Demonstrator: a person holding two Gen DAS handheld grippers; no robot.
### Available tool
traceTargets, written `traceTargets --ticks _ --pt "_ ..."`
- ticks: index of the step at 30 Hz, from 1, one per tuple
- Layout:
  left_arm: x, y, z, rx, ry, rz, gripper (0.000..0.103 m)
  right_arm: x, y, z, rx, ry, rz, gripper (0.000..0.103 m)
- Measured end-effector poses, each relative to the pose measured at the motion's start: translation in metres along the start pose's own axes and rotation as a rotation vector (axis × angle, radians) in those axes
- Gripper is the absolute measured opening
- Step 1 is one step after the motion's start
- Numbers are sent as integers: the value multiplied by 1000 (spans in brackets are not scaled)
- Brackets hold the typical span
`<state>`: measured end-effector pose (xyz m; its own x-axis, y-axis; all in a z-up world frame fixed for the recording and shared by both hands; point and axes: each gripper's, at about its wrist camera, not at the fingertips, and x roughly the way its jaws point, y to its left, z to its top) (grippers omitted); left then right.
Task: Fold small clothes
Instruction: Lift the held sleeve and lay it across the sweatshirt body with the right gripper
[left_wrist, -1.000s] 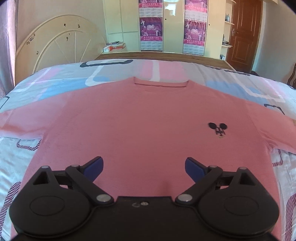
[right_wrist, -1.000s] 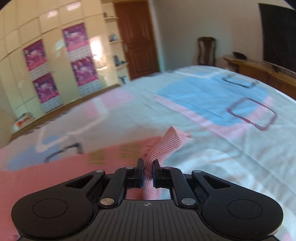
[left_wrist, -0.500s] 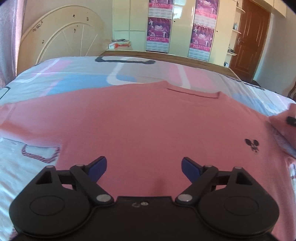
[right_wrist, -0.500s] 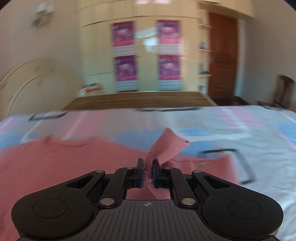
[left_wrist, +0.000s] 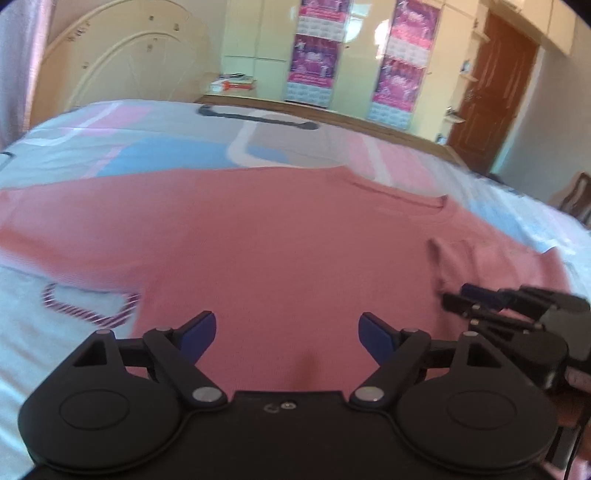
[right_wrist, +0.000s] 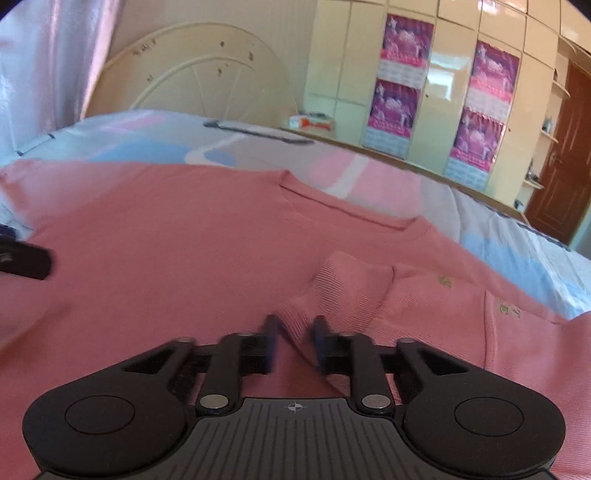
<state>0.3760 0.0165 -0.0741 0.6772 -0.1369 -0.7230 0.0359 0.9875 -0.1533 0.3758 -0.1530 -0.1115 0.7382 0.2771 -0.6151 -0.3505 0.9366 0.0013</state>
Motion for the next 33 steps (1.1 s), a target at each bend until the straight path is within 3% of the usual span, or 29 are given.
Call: traceTargets --ticks 3,5,9,14,16,17,21,25,29,33 --pt "17 -21 9 8 13 -109 62 -12 -20 -2 107 -38 -41 22" --pt "36 -42 13 6 47 -193 55 -20 -35 -3 155 -55 -97 21" --pt "75 -84 22 6 120 -310 51 -37 -66 -6 206 -71 -211 21" --pt "111 -123 33 22 185 -243 48 -79 -122 -21 370 -77 -362 21" --pt "118 -132 35 47 180 -252 24 -94 -141 -31 442 -77 -418 21" --pt "121 -137 36 64 172 -247 6 -108 -153 -38 478 -75 -438 21" --pt "98 -131 46 41 69 -258 6 -131 -185 -53 593 -65 -483 21" --pt "68 -111 52 70 -28 -232 6 -148 -199 -61 628 -67 -481 21" --pt "62 -84 52 48 -54 -192 6 -163 -199 -74 628 -61 -439 21" --pt "64 -58 47 1 -37 -149 6 -151 -190 -72 594 -43 -372 21"
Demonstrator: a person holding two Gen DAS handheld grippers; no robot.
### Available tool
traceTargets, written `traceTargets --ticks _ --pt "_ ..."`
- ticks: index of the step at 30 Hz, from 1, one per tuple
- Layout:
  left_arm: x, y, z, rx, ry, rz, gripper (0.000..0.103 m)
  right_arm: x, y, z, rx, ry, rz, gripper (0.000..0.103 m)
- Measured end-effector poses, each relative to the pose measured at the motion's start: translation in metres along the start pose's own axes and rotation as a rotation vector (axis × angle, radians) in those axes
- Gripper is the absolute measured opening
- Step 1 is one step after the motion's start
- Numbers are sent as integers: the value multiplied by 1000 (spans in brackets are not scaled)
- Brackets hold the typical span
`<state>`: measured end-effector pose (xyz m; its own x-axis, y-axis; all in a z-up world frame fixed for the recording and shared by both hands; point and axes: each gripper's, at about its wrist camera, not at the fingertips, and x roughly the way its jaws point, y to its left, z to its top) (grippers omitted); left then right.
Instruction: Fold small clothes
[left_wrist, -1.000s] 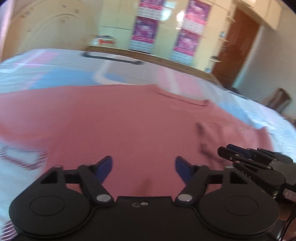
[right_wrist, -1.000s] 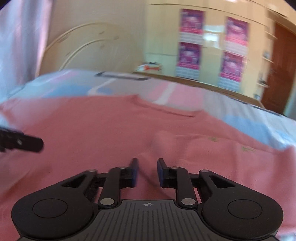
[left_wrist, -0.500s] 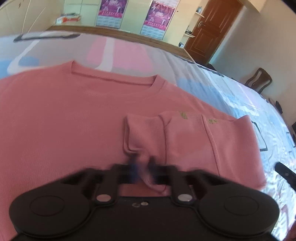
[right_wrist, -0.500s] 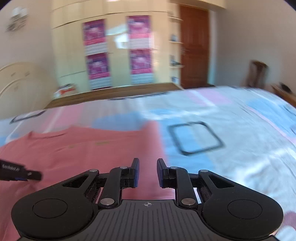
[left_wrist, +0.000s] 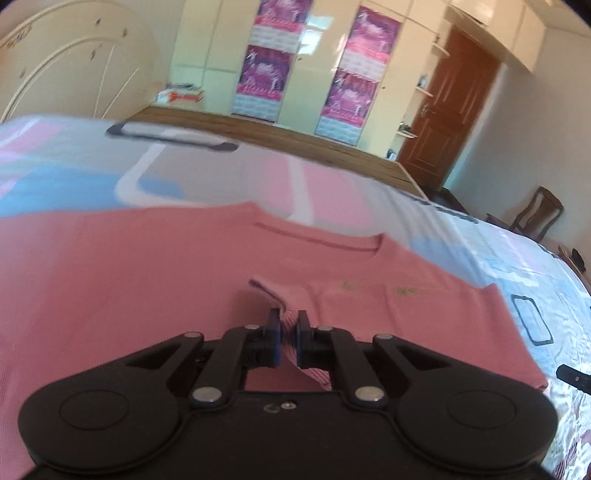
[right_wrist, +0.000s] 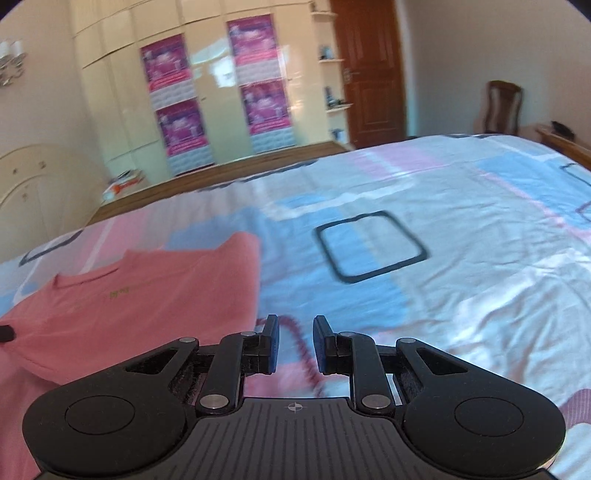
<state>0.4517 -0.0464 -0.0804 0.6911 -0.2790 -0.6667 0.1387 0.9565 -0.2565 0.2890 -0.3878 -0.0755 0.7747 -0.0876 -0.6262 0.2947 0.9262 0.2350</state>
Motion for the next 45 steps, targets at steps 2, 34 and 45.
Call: traceTargets --ticks 2,34,45 --pt "2 5 -7 9 11 14 6 4 9 -4 -29 19 34 21" --pt "48 52 11 -9 59 1 48 63 28 27 -108 58 114 21" --pt "34 53 8 -5 -90 -34 6 150 1 69 115 164 243 21"
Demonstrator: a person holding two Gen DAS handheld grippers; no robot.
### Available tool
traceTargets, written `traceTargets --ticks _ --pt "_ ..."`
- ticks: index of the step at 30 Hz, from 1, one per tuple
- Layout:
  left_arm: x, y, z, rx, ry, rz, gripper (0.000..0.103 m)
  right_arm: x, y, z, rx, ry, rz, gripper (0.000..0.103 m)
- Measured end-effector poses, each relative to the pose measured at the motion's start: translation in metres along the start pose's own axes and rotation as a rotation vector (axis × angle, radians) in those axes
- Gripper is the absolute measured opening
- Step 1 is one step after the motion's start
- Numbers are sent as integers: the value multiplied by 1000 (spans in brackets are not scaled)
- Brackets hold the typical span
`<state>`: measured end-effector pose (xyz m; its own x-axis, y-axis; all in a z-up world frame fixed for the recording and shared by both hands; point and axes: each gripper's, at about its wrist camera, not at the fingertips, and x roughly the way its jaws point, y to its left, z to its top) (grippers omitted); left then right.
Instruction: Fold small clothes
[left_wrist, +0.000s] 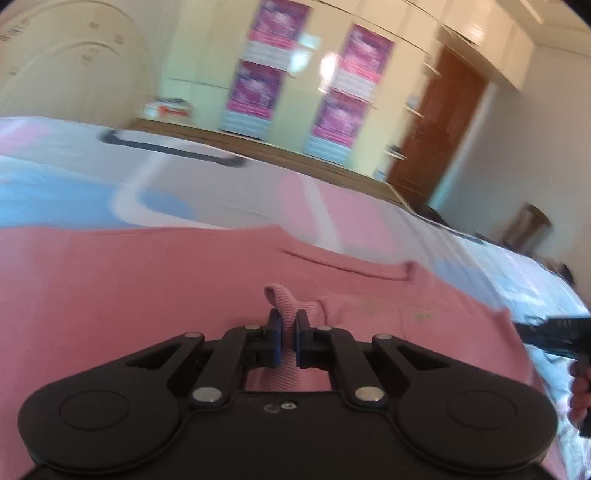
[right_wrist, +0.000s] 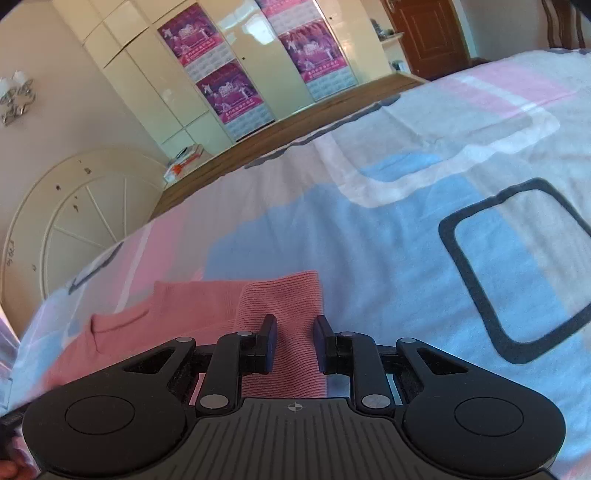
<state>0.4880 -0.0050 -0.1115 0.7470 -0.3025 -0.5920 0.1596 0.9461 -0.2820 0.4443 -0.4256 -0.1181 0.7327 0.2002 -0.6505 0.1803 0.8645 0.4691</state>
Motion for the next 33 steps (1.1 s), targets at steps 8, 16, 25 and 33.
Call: traceTargets --ticks 8,16,25,33 --pt "-1 7 -1 -1 29 159 38 -22 12 -8 -123 -114 -151 21" --pt "33 -58 -4 250 154 117 62 17 43 -15 -340 -8 -202 22" --pt "-20 -98 -32 272 67 72 58 -36 59 -46 -386 7 -131 22" --pt "-30 -112 -59 305 117 109 57 -79 69 -112 -514 26 -168 22"
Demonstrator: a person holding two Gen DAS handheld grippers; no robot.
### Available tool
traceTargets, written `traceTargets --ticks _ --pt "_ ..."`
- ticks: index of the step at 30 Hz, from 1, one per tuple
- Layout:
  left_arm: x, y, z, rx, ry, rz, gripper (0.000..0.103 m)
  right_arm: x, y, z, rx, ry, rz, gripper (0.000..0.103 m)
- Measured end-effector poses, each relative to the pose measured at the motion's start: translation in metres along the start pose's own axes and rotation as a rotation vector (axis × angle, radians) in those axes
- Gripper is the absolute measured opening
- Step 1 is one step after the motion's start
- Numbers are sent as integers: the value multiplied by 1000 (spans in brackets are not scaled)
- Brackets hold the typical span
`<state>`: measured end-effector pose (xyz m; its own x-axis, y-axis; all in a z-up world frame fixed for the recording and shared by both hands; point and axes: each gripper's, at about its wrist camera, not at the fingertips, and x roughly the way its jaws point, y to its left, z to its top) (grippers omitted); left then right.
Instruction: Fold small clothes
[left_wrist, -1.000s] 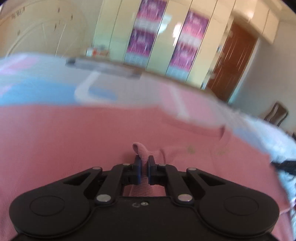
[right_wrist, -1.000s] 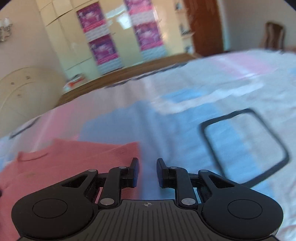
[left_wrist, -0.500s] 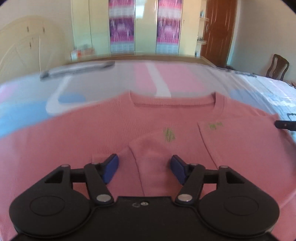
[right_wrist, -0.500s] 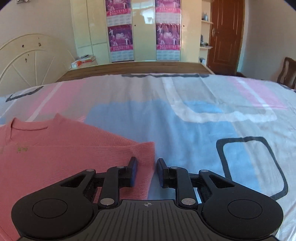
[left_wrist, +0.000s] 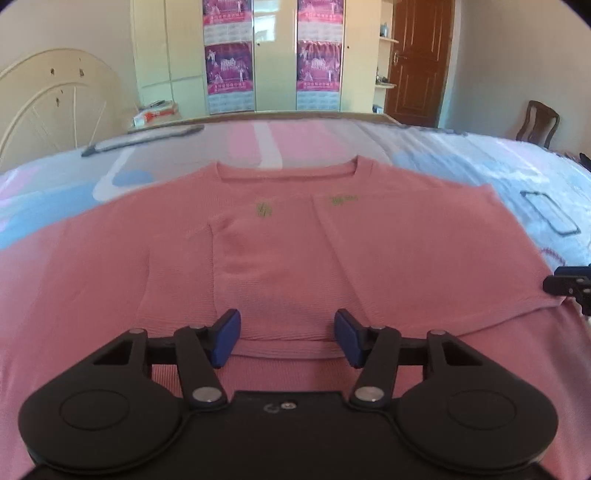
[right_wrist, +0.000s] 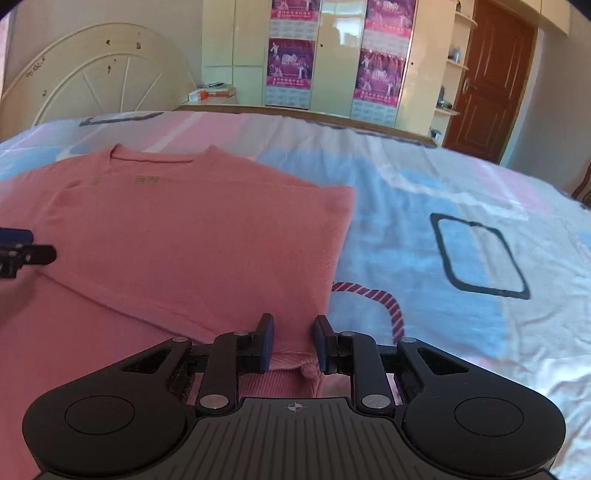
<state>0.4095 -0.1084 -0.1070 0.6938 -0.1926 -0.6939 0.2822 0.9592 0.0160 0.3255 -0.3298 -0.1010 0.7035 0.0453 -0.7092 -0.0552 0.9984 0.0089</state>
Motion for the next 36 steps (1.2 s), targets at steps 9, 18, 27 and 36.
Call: traceTargets --ticks 9,18,27,36 --pt "-3 -4 -2 -89 48 103 63 3 -5 1 -9 22 22 23" --pt "-49 52 -23 -314 14 162 68 -8 -11 5 22 -37 76 25" --pt "-122 232 -103 -748 -39 329 46 -35 13 20 146 -60 111 25" --pt "-150 447 -148 -1034 -176 336 48 -40 104 39 297 -42 79 25"
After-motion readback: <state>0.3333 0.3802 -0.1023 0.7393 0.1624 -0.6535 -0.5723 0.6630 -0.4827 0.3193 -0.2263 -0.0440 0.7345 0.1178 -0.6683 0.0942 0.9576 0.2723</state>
